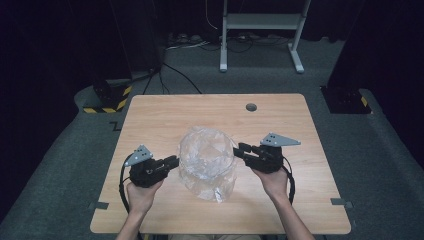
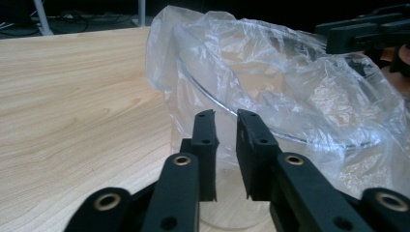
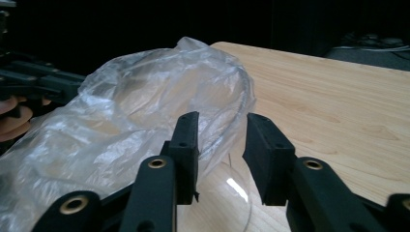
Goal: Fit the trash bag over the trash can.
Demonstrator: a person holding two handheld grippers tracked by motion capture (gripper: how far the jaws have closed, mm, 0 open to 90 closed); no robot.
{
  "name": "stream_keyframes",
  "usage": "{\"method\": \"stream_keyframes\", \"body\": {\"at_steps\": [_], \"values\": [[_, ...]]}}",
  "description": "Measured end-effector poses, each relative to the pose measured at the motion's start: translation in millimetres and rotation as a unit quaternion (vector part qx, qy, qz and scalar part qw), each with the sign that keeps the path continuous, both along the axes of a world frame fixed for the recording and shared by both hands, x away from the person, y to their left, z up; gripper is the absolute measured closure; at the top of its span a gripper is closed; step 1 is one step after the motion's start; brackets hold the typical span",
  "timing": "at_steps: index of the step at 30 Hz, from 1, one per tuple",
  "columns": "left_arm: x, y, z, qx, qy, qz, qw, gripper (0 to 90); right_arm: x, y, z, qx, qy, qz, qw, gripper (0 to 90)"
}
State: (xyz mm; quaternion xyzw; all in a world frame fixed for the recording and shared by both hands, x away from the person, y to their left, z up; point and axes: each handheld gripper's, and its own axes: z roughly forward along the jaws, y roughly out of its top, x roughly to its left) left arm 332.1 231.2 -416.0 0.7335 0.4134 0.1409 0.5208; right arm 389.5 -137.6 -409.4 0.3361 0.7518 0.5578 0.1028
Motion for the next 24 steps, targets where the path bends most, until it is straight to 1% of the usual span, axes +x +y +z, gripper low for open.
{"method": "stream_keyframes", "body": {"at_steps": [3,5,6,7,8,9,12,16,19,20,23,24], "values": [[1.6,0.1,-0.4,-0.003,0.002,-0.001,1.0000,84.4,-3.0,-0.6,0.2,0.000,-0.005,0.013,0.9999,69.7],[3.5,0.6,-1.3,-0.005,0.004,-0.003,1.0000,87.8,-4.0,-2.8,-0.3,0.008,-0.004,0.020,0.9998,69.7],[4.3,0.8,-1.8,-0.005,0.006,-0.003,1.0000,89.3,-4.8,-4.2,-0.5,0.010,-0.005,0.020,0.9997,68.5],[5.0,1.0,-2.1,-0.006,0.007,-0.004,0.9999,89.9,-5.4,-5.8,-0.8,0.011,-0.007,0.020,0.9997,64.8],[5.8,1.1,-2.4,-0.006,0.009,-0.004,0.9999,90.0,-5.7,-7.2,-1.5,0.013,-0.007,0.017,0.9998,59.1],[6.4,1.0,-2.6,-0.007,0.010,-0.004,0.9999,90.0,-5.9,-8.6,-2.2,0.012,-0.005,0.013,0.9998,58.8],[7.1,0.4,-3.1,-0.007,0.010,-0.004,0.9999,90.0,-7.9,-12.4,-4.2,0.009,-0.006,0.015,0.9998,72.7],[8.4,-0.3,-3.8,-0.007,0.011,-0.004,0.9999,90.0,-7.7,-11.9,-8.3,-0.002,-0.005,0.018,0.9998,84.7],[8.7,-0.6,-4.0,-0.007,0.010,-0.005,0.9999,90.0,-5.7,-8.2,-13.4,-0.014,-0.001,0.021,0.9997,89.8],[9.0,-0.4,-4.0,-0.007,0.010,-0.004,0.9999,90.0,-4.9,-7.0,-15.0,-0.014,0.001,0.021,0.9997,89.9],[9.1,0.7,-4.1,-0.007,0.010,-0.003,0.9999,90.0,-2.6,-2.2,-19.6,-0.029,0.007,0.016,0.9994,89.9],[8.8,1.4,-3.9,-0.006,0.008,-0.001,0.9999,90.0,-2.7,-2.0,-20.0,-0.031,0.008,0.014,0.9994,89.7]]}}
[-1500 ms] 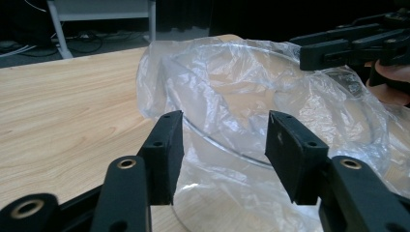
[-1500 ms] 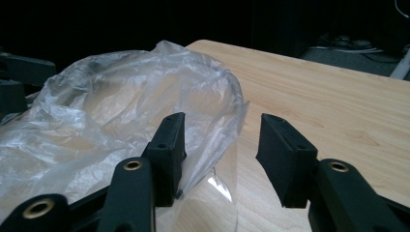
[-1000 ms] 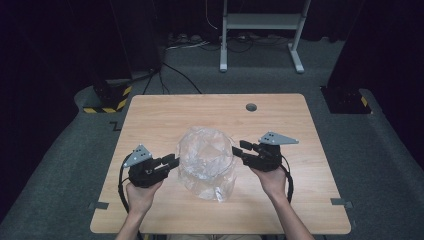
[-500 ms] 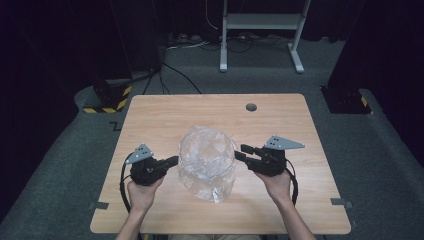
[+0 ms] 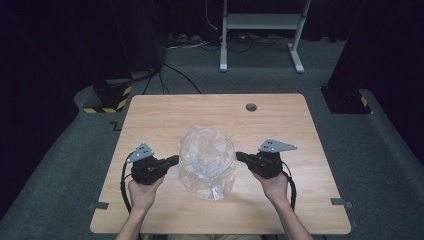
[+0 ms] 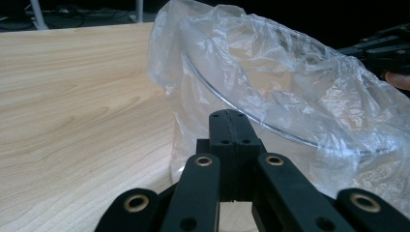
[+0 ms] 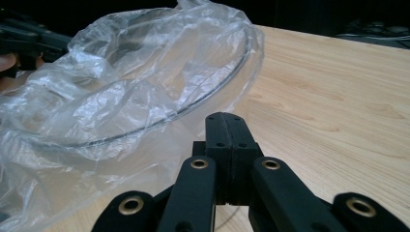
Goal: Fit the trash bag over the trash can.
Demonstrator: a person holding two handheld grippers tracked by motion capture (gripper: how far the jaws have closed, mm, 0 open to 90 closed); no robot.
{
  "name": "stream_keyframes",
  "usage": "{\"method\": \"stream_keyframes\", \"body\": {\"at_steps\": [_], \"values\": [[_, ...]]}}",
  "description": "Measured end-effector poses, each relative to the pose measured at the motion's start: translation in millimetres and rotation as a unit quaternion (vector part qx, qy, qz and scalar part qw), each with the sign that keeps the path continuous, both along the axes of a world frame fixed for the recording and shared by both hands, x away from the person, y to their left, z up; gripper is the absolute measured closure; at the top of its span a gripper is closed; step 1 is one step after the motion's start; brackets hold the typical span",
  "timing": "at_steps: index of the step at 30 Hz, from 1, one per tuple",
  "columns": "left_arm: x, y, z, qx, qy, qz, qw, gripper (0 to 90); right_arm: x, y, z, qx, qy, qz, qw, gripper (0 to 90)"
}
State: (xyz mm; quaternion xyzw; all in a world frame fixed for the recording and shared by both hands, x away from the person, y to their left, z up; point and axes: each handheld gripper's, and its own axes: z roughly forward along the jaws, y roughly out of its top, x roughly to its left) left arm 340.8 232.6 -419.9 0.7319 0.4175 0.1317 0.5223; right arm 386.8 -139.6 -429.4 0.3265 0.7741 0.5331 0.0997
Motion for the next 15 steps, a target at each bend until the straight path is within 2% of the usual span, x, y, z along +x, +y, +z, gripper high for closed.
{"method": "stream_keyframes", "body": {"at_steps": [2,3,7,10,12,15], "values": [[-3.5,1.5,2.0,-0.001,-0.001,0.003,1.0000,90.0,-2.8,-2.9,2.0,0.009,-0.008,-0.012,0.9998,84.1],[-6.8,3.4,4.3,-0.001,-0.010,0.008,0.9999,89.5,-5.2,-5.8,4.9,0.017,-0.012,-0.018,0.9996,80.7],[-10.7,11.2,15.3,-0.021,-0.021,0.021,0.9994,68.6,-16.8,-14.0,21.4,0.033,-0.036,-0.019,0.9986,70.9],[-4.2,11.1,22.2,-0.036,-0.014,0.021,0.9990,56.0,-23.0,-10.5,29.5,0.035,-0.042,-0.003,0.9985,66.2],[0.9,6.2,24.1,-0.038,-0.009,0.018,0.9991,52.9,-25.2,-4.3,29.2,0.029,-0.042,0.011,0.9987,65.4],[8.8,-1.4,22.7,-0.030,-0.001,0.008,0.9995,58.5,-25.3,1.6,22.6,0.016,-0.033,0.026,0.9990,71.5]]}}
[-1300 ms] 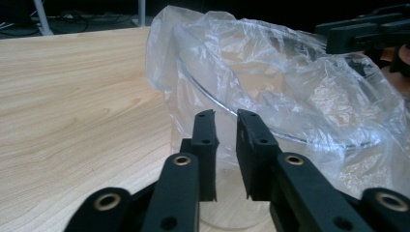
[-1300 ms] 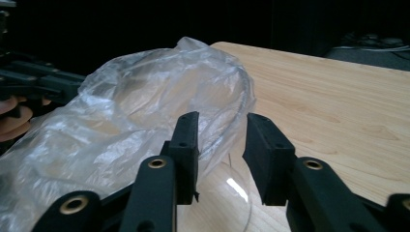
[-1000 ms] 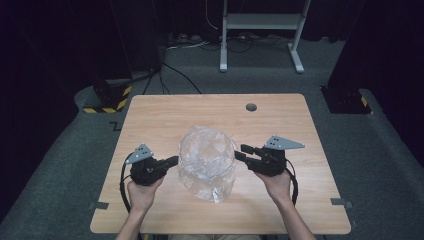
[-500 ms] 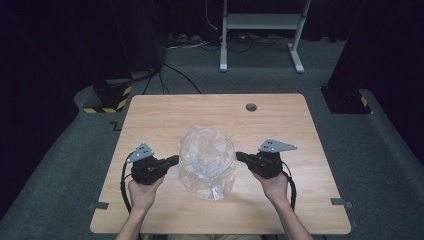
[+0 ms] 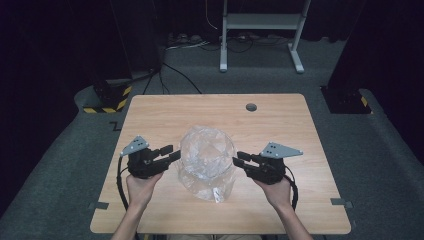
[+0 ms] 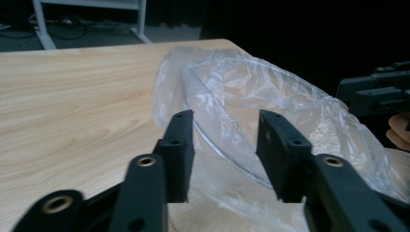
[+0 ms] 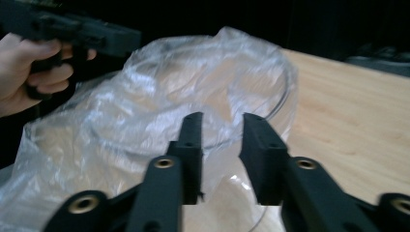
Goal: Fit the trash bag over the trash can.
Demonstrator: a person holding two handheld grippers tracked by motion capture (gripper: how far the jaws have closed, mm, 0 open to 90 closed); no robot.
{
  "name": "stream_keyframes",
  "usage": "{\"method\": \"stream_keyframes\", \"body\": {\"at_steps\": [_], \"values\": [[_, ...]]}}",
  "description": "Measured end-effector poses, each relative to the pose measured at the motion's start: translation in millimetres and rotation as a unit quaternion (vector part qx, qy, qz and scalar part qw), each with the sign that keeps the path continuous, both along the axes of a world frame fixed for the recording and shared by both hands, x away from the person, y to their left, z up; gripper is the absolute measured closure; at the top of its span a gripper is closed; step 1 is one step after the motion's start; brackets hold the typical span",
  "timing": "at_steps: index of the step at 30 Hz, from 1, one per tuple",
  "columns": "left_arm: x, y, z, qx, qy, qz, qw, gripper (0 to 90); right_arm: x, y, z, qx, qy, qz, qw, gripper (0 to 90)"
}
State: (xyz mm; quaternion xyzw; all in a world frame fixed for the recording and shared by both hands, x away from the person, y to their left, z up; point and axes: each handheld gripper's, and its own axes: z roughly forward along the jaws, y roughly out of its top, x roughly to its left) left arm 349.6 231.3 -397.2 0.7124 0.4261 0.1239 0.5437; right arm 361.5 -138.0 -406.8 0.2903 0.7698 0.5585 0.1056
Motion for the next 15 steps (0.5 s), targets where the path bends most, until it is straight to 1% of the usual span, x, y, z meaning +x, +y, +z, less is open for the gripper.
{"method": "stream_keyframes", "body": {"at_steps": [1,3,4,6,8,9,12,13,14,15], "values": [[2.2,-1.5,-1.2,-0.002,0.007,-0.003,1.0000,62.7,0.2,0.3,-2.4,-0.001,0.004,0.003,1.0000,75.4],[5.5,-2.8,-3.7,-0.006,0.012,-0.007,0.9999,72.0,-0.2,-0.9,-5.6,-0.004,0.007,0.008,0.9999,83.1],[6.8,-2.6,-4.8,-0.004,0.010,-0.010,0.9999,75.6,-0.8,-1.7,-6.5,-0.007,0.004,0.010,0.9999,85.9],[6.8,-2.4,-5.8,-0.011,0.010,-0.010,0.9998,82.2,-2.1,-2.8,-7.4,-0.014,0.002,0.012,0.9998,89.8],[5.5,-2.3,-6.6,-0.011,0.008,-0.009,0.9999,86.6,-2.2,-3.5,-8.5,-0.021,0.001,0.012,0.9997,90.0],[5.4,-1.4,-6.8,-0.007,0.005,-0.010,0.9999,88.0,-1.2,-3.9,-10.1,-0.026,0.001,0.010,0.9996,90.0],[3.6,0.8,-7.1,-0.006,0.006,-0.007,0.9999,89.2,0.7,-5.4,-14.9,-0.032,0.008,0.003,0.9994,90.0],[2.9,1.4,-7.1,-0.008,0.007,-0.004,0.9999,89.2,0.4,-6.7,-15.5,-0.029,0.008,-0.002,0.9995,89.8],[2.8,2.6,-6.9,-0.006,0.004,-0.004,1.0000,89.2,-0.4,-8.4,-14.8,-0.022,0.005,-0.008,0.9997,87.8],[2.2,3.1,-6.5,-0.008,0.005,0.000,1.0000,88.6,-1.7,-10.1,-12.5,-0.011,0.001,-0.013,0.9999,84.5]]}}
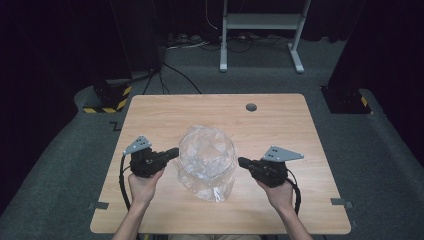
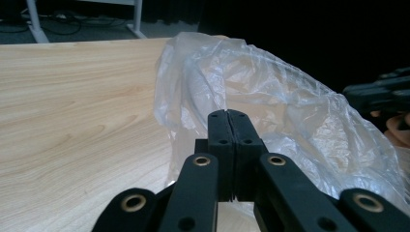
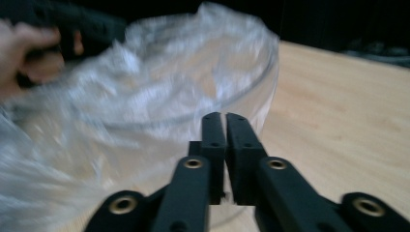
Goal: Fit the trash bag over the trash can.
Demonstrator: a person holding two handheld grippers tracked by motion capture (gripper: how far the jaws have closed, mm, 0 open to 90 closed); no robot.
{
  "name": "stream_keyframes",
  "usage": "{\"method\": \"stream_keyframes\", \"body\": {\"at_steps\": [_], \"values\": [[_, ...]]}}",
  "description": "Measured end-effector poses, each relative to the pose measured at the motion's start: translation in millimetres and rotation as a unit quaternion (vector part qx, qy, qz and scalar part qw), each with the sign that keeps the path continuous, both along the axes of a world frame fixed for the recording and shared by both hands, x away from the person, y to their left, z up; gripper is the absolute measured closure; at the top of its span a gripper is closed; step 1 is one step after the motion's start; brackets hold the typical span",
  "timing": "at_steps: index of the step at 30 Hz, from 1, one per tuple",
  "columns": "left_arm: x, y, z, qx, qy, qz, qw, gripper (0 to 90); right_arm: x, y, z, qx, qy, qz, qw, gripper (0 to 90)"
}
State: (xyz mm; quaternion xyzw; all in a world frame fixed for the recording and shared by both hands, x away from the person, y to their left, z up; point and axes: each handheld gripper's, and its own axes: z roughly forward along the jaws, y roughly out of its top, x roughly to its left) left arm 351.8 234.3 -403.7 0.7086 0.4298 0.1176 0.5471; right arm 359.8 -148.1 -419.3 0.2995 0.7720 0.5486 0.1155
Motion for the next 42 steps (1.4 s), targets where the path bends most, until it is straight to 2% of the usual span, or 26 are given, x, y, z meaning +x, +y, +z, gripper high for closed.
{"method": "stream_keyframes", "body": {"at_steps": [2,3,6,9,12,15,17,21,23,24,26,28,30,33,35,38,42], "values": [[-1.5,1.4,1.6,-0.004,-0.007,0.011,0.9999,82.2,-2.9,-0.3,9.5,0.019,-0.016,-0.007,0.9997,77.7],[-3.4,1.4,3.0,-0.008,-0.010,0.016,0.9998,77.6,-3.4,1.1,13.5,0.021,-0.022,-0.008,0.9995,75.0],[-13.0,-0.9,8.3,0.002,-0.036,0.014,0.9993,63.3,0.3,12.8,27.6,0.008,-0.040,-0.008,0.9991,67.5],[-26.2,-8.5,14.4,0.023,-0.064,-0.016,0.9976,53.5,13.2,29.0,32.2,-0.009,-0.045,-0.005,0.9989,63.5],[-39.7,-21.0,19.3,0.045,-0.084,-0.057,0.9939,50.2,27.4,47.3,28.6,-0.024,-0.038,-0.001,0.9990,58.8],[-55.3,-36.0,20.1,0.064,-0.099,-0.103,0.9877,50.8,35.9,60.3,22.5,-0.032,-0.032,-0.002,0.9990,58.0],[-64.3,-47.8,16.6,0.082,-0.101,-0.142,0.9813,55.0,38.6,64.5,18.8,-0.033,-0.027,-0.003,0.9991,58.0],[-75.4,-71.6,1.4,0.110,-0.086,-0.208,0.9681,65.6,42.3,65.4,13.2,-0.041,-0.017,-0.008,0.9990,57.7],[-73.9,-81.1,-8.8,0.122,-0.072,-0.224,0.9641,69.2,44.0,62.8,11.6,-0.035,-0.013,-0.010,0.9993,58.2],[-72.0,-85.5,-15.0,0.125,-0.060,-0.228,0.9637,70.3,44.2,61.6,11.6,-0.030,-0.010,-0.010,0.9995,58.1],[-65.5,-91.6,-28.4,0.139,-0.044,-0.234,0.9611,71.5,43.4,61.6,12.3,-0.030,-0.010,-0.011,0.9994,58.1],[-60.7,-94.6,-38.3,0.155,-0.036,-0.229,0.9604,71.6,43.3,61.2,12.3,-0.036,-0.014,-0.007,0.9992,58.2],[-54.2,-94.2,-48.3,0.164,-0.020,-0.217,0.9623,71.6,43.1,61.2,12.6,-0.037,-0.013,-0.007,0.9992,58.4],[-48.4,-89.1,-57.1,0.189,-0.011,-0.193,0.9628,69.9,43.2,61.3,12.8,-0.039,-0.013,-0.006,0.9991,58.3],[-48.3,-84.8,-58.9,0.192,-0.005,-0.185,0.9637,68.3,42.9,61.7,12.7,-0.040,-0.012,-0.005,0.9991,58.3],[-53.2,-79.6,-56.2,0.195,-0.014,-0.174,0.9652,61.0,43.5,63.1,11.6,-0.043,-0.011,-0.005,0.9990,58.2],[-66.7,-69.6,-45.6,0.164,-0.047,-0.190,0.9668,54.8,43.9,65.7,10.4,-0.046,-0.009,-0.005,0.9989,57.7]]}}
